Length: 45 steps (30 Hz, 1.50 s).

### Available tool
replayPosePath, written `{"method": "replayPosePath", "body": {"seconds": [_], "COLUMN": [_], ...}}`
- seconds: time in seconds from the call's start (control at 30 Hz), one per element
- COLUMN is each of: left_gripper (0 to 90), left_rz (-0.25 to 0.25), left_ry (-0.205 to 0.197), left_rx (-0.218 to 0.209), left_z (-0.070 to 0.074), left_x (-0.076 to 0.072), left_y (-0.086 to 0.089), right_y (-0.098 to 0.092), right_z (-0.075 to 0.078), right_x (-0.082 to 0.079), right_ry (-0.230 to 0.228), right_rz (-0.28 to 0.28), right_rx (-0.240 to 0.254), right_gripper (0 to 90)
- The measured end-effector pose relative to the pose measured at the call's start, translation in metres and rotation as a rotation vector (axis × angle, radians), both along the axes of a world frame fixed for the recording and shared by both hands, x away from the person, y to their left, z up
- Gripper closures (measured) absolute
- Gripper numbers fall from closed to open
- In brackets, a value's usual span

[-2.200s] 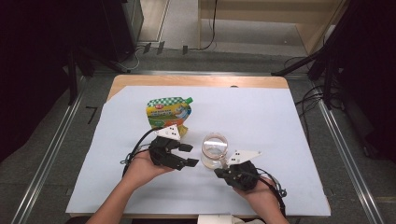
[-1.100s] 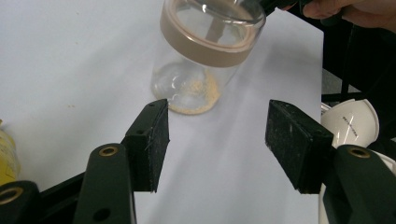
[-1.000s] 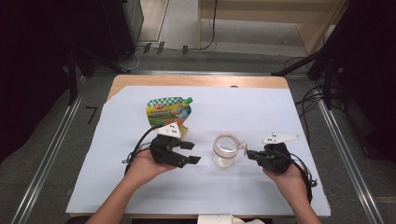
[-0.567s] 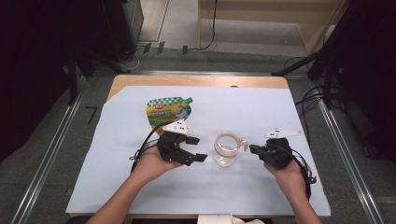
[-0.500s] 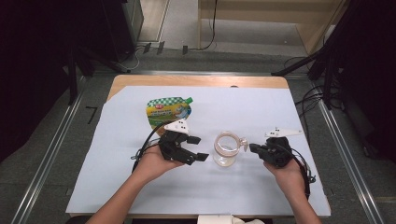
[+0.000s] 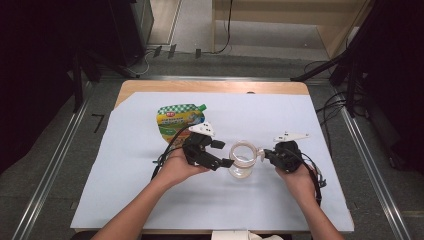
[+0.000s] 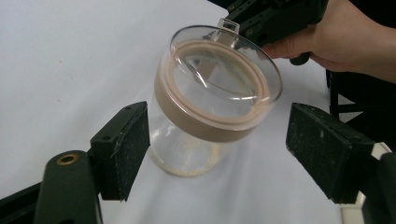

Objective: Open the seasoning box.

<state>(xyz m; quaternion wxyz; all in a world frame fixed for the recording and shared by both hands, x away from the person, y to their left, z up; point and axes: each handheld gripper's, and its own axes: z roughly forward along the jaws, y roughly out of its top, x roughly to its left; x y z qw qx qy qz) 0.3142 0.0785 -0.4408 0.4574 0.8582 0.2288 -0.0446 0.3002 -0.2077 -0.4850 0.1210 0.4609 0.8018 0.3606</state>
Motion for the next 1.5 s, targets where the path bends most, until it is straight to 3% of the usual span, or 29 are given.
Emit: {"method": "replayPosePath", "body": {"seconds": [0.17,0.23,0.47,0.6,0.67,0.8,0.9,1.03,1.13,1.2,1.37,1.5], "left_gripper": [21.5,20.9,19.8,18.1,17.8,14.8,13.6,10.1,9.2,8.9,9.7,10.5], "left_rz": [0.018,-0.008,-0.007,-0.014,-0.029,-0.030,-0.024,-0.019,-0.017,-0.020,-0.020,-0.020], "left_ry": [0.008,0.010,-0.003,-0.016,-0.018,-0.053,-0.065,-0.115,-0.112,-0.131,-0.181,-0.187], "left_rx": [-0.002,-0.010,0.002,0.006,-0.013,0.015,0.012,0.043,0.031,0.030,0.046,0.073], "left_z": [-0.005,-0.004,-0.005,-0.006,-0.007,-0.008,-0.009,-0.017,-0.021,-0.023,-0.023,-0.019], "left_x": [0.005,0.003,0.002,0.001,0.000,-0.003,-0.004,-0.007,-0.006,-0.006,-0.008,-0.009], "left_y": [-0.002,-0.001,-0.005,-0.008,-0.011,-0.015,-0.017,-0.025,-0.028,-0.030,-0.034,-0.035], "right_y": [0.003,0.003,0.006,0.010,0.015,0.019,0.017,0.018,0.018,0.018,0.017,0.017], "right_z": [-0.003,-0.004,-0.005,-0.007,-0.008,-0.008,-0.008,-0.008,-0.007,-0.007,-0.007,-0.007], "right_x": [0.000,0.000,-0.002,-0.002,-0.003,-0.004,-0.004,-0.004,-0.005,-0.005,-0.004,-0.005], "right_ry": [0.003,0.003,0.004,0.013,0.014,0.004,0.013,0.012,0.010,0.010,0.014,0.016], "right_rz": [-0.008,-0.008,-0.010,0.019,0.035,0.047,0.046,0.043,0.039,0.038,0.037,0.034], "right_rx": [-0.019,-0.020,-0.038,-0.036,-0.048,-0.053,-0.043,-0.045,-0.045,-0.043,-0.037,-0.026], "right_gripper": [90.0,90.0,90.0,90.0,90.0,90.0,90.0,90.0,90.0,90.0,90.0,90.0]}}
